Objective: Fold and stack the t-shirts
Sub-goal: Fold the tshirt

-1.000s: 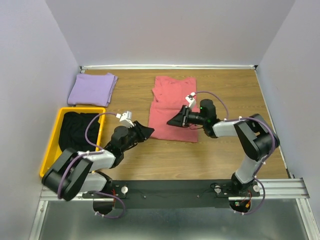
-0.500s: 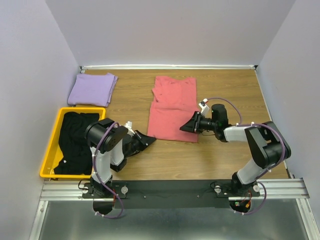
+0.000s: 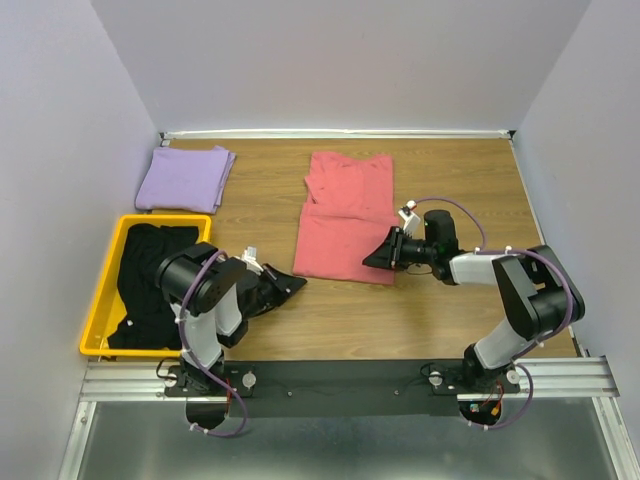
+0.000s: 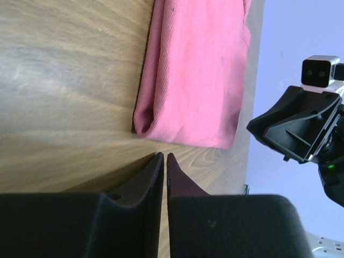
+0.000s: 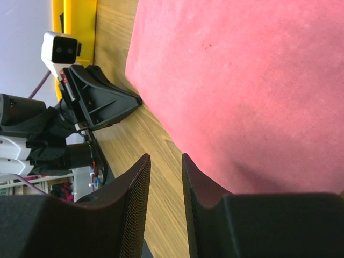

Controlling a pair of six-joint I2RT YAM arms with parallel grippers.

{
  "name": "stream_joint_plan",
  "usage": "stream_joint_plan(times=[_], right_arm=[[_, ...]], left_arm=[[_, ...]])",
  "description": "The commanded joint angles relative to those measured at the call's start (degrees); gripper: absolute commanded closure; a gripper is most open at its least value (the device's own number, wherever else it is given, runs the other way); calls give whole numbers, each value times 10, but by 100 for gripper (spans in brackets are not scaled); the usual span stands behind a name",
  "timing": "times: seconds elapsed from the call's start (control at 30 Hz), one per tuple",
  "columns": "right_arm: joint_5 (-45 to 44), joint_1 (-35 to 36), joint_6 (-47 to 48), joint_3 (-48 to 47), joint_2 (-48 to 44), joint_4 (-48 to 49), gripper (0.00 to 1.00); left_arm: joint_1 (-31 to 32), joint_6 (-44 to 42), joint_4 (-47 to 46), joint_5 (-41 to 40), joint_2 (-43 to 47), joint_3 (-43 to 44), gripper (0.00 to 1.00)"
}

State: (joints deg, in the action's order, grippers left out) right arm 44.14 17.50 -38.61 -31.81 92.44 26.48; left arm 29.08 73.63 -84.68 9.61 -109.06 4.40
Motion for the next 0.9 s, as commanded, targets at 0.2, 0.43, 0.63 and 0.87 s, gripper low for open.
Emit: stream_joint_plan(times=[0.2, 0.43, 0.63, 0.87], right_arm=[[-10, -9, 35, -21, -18, -49, 63], [-14, -13, 42, -17, -27, -64, 63], [-28, -20, 59, -7, -37, -84, 63], [-42, -28, 66, 10, -35, -87, 63]], left_arm=[[-4, -74, -78, -37, 160, 23, 87], [-12, -61, -88, -13, 84, 75, 88], [-31, -48, -157, -8, -5, 66, 90], [-46, -45, -173, -7, -33, 54, 90]])
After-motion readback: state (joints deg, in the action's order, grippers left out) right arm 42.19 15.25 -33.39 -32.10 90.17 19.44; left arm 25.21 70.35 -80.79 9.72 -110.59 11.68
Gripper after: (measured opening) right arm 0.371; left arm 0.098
